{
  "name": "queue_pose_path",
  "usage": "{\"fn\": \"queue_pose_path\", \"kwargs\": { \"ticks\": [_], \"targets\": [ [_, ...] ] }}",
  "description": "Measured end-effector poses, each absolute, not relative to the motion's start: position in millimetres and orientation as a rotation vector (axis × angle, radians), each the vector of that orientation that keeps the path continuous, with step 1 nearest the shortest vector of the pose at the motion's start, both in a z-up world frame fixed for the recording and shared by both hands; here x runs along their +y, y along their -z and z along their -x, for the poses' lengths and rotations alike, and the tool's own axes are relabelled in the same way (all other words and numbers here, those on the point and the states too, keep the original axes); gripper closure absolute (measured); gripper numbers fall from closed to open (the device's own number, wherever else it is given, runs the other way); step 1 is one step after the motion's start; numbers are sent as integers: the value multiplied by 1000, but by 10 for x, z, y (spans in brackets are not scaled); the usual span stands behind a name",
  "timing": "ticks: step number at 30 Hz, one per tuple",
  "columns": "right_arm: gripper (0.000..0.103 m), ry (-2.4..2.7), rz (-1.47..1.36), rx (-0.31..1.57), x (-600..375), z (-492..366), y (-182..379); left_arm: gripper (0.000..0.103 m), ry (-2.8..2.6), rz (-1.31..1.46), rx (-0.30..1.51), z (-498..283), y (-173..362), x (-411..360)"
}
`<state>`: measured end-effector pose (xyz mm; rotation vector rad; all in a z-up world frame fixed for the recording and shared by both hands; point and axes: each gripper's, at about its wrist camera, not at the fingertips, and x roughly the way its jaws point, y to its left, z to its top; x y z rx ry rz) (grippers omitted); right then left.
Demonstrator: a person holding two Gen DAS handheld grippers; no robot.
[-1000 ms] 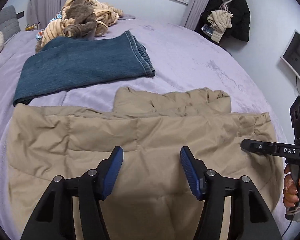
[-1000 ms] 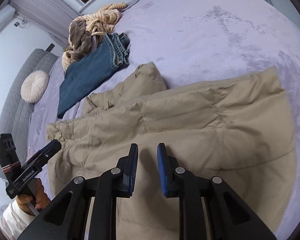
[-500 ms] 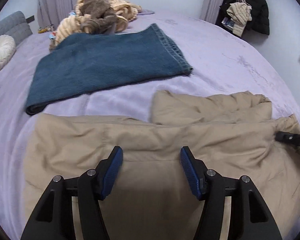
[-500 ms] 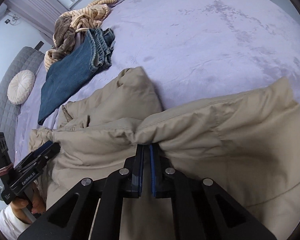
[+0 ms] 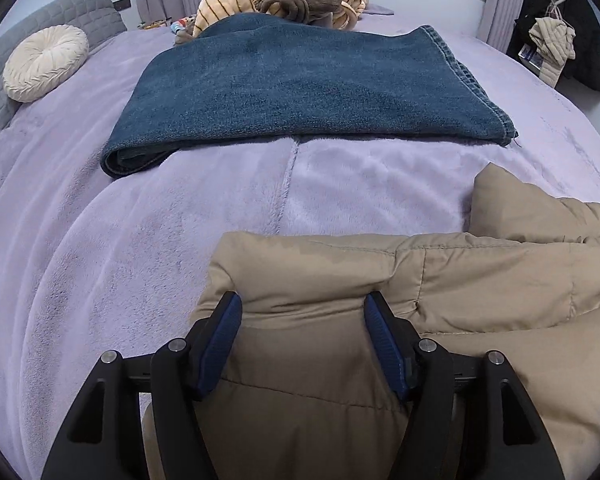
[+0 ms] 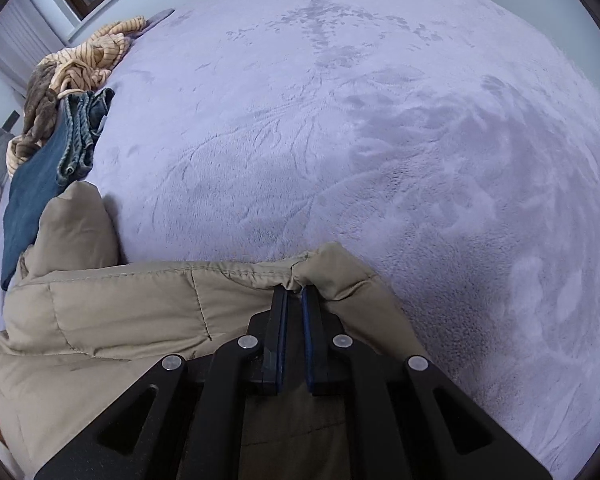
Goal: Fold large clothes
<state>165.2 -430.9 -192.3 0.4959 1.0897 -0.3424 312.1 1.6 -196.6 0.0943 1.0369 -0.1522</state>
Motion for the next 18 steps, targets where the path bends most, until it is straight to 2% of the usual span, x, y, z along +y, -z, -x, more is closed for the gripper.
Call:
{"fn": "queue_pose_path", "kwargs": {
  "ticks": [3, 4, 5, 6, 7, 8, 15, 18],
  "targets": [
    [90, 373, -521, 1097, -4301, -1567, 1752, 37, 142, -106, 1053, -3046, 1822, 76],
    [77, 375, -530, 1093, -4283, -1526, 1684, 37, 141, -114, 1053, -3013, 1762, 92],
    [68, 362, -544, 1079, -4261, -1464, 1601, 31, 143, -120, 1053, -2956, 1697, 120],
    [50, 345, -553, 1063, -4230, -1403, 1518, 21, 142, -124, 1052, -2902, 1638, 148],
    [40, 330, -553, 1048, -4193, -1340, 1429, 6, 131, -124, 1043, -2835, 1570, 181],
    [38, 323, -548, 1035, -4154, -1275, 1343, 1, 121, -118, 1024, -2755, 1489, 218],
    [37, 294, -642, 1024, -4014, -819, 1120, 1, 170, -40, 1043, -2322, 1224, 363],
    [31, 296, -706, 1021, -3978, -616, 1090, 1, 186, -9, 1067, -2112, 1146, 400]
  ]
}}
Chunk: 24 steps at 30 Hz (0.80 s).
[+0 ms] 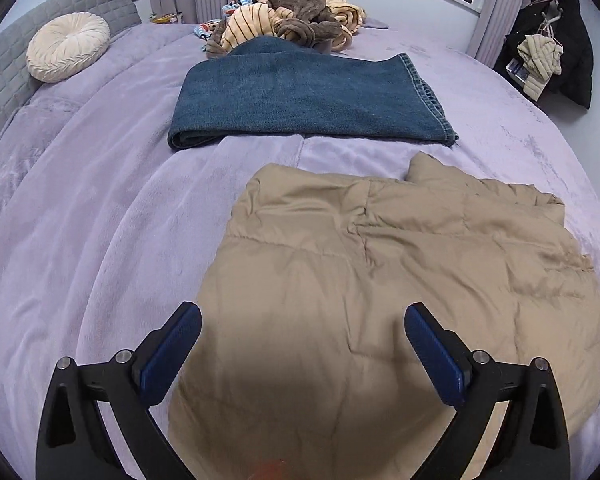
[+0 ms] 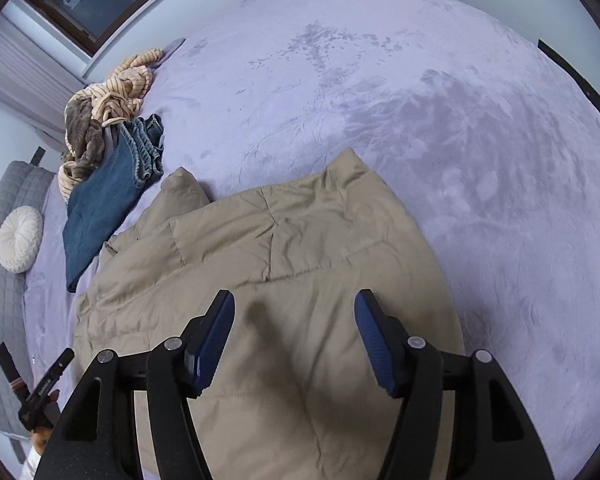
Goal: Fold large clothes
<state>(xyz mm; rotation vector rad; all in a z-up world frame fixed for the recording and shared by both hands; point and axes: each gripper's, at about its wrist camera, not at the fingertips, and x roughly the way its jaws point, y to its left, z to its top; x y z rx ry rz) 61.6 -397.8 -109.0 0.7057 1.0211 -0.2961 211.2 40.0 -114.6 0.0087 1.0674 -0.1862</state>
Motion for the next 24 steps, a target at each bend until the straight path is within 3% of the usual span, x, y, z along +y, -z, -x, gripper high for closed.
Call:
{"fn": "queue_pose_path", "kwargs": {
  "ticks": [5, 18, 20, 21, 24],
  "targets": [
    [24, 301, -767, 1023, -3913, -251, 1052, 1, 199, 3, 1112, -1782, 1095, 424],
    [19, 333, -922, 1026, -3797, 423, 1119, 1, 208, 94, 1213, -1297, 1059, 534],
    [14, 341, -948, 1027, -3782, 499, 1154, 1, 208, 113, 1212, -1245, 1053, 566],
    [1, 343, -964, 1024, -3775, 531, 1172, 1, 207, 111, 1209, -1224, 1051, 573],
    [0, 346, -998, 1012, -3759, 610, 1215, 1, 208, 93, 1215, -1156, 1063, 576]
  ]
}}
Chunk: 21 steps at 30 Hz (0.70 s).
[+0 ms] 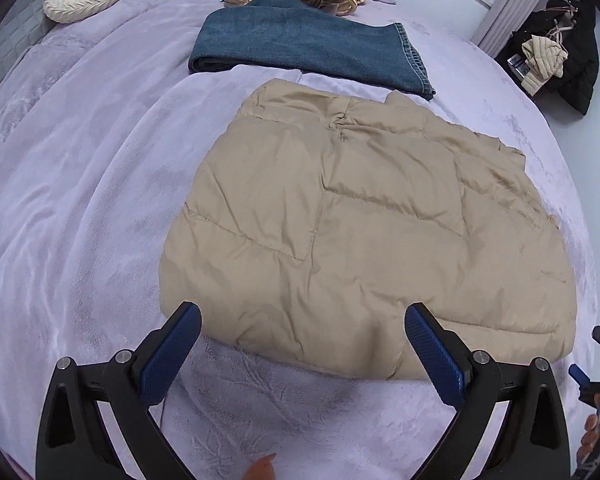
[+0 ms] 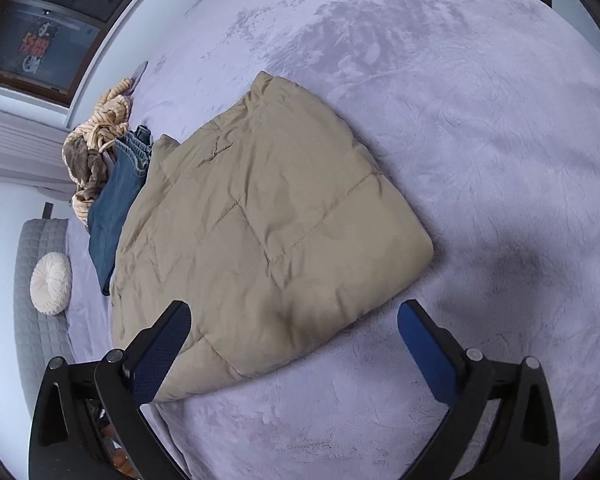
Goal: Fold large clothes
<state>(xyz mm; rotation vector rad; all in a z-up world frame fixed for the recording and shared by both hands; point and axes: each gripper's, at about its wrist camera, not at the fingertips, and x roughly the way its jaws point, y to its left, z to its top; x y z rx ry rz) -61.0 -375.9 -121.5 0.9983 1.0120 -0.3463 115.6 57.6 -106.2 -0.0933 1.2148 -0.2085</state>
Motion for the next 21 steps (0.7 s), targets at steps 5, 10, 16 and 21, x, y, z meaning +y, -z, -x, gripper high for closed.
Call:
{"fn": "queue_pose_path", "kwargs": {
  "ticks": [5, 10, 16, 21],
  "targets": [
    [0, 345, -1053, 1028, -3709, 665, 1366, 1, 232, 151, 1274, -1119, 1186, 627],
    [0, 343, -1124, 1029, -3684, 672, 1534, 1, 220, 216, 1303, -1109, 1318, 733],
    [0, 342, -1197, 1046, -3678, 622, 1742, 1, 282, 378, 1351, -1144, 1552, 912],
    [0, 322, -1279, 1007, -3676, 552, 1886, 1, 301, 556, 1382, -1208, 1889, 1053]
  ]
}}
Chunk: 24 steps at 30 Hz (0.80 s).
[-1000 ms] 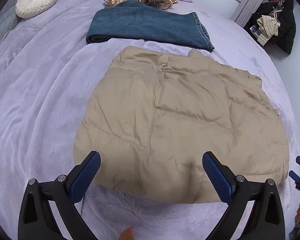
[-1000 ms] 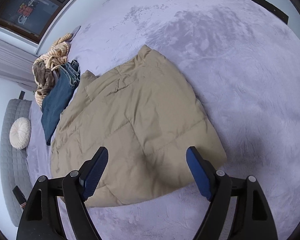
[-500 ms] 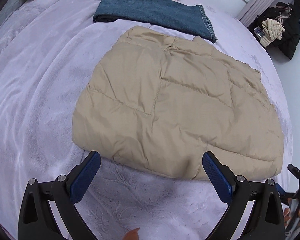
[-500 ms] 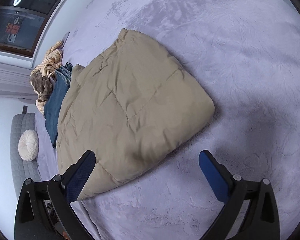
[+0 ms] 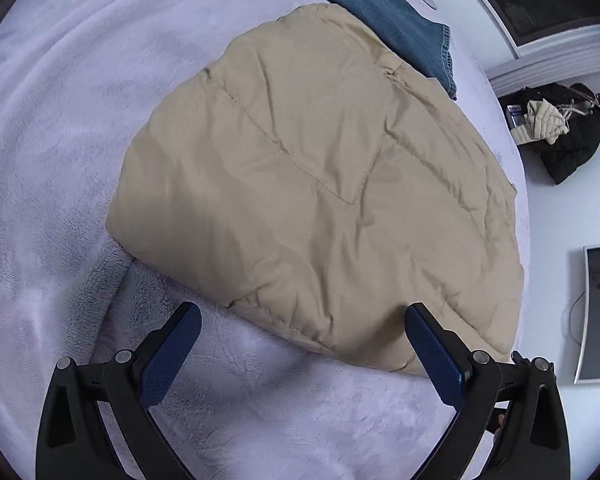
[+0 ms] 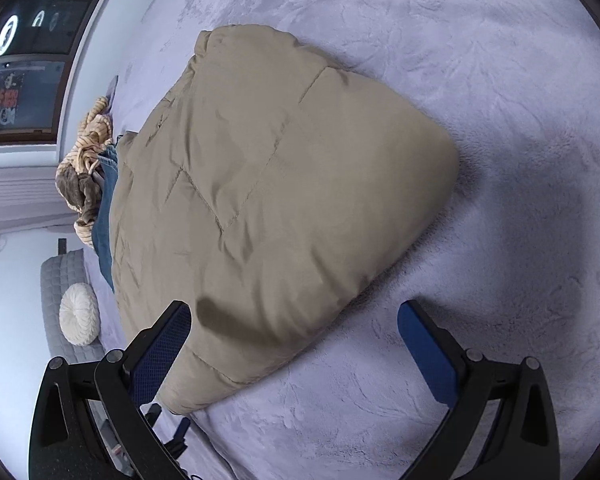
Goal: Fold large clothes
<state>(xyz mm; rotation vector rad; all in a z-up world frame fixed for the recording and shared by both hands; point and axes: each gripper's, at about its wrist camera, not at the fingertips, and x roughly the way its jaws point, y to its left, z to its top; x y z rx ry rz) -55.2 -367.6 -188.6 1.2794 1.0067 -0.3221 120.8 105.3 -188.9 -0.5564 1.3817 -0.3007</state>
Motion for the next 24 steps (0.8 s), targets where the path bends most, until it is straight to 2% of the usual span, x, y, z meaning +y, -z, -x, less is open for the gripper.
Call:
{"fn": "queue_pose_path", "kwargs": {
  "ticks": [11, 19, 21, 22, 23, 24],
  "targets": [
    [0, 179, -1388, 852, -3652, 226, 1944, 1, 276, 688, 1293, -1539, 2067, 1009],
    [0, 163, -1378, 937, -3592, -66, 2155, 2, 239, 750, 1267, -1758, 2252, 926],
    [0, 160, -1386, 938, -3589, -86, 2168, 20, 232, 779, 1233, -1779, 2227, 955],
    [0, 160, -1394, 935, -3592, -81, 2165, 46, 243, 787, 1221, -1777, 2220, 981],
    [0, 158, -1407, 928, -3597, -68, 2163, 61, 263, 803, 1209, -1785, 2206, 1001],
    [1, 160, -1421, 922, -3603, -50, 2162, 66, 267, 799, 1200, -1821, 2183, 990]
  ]
}}
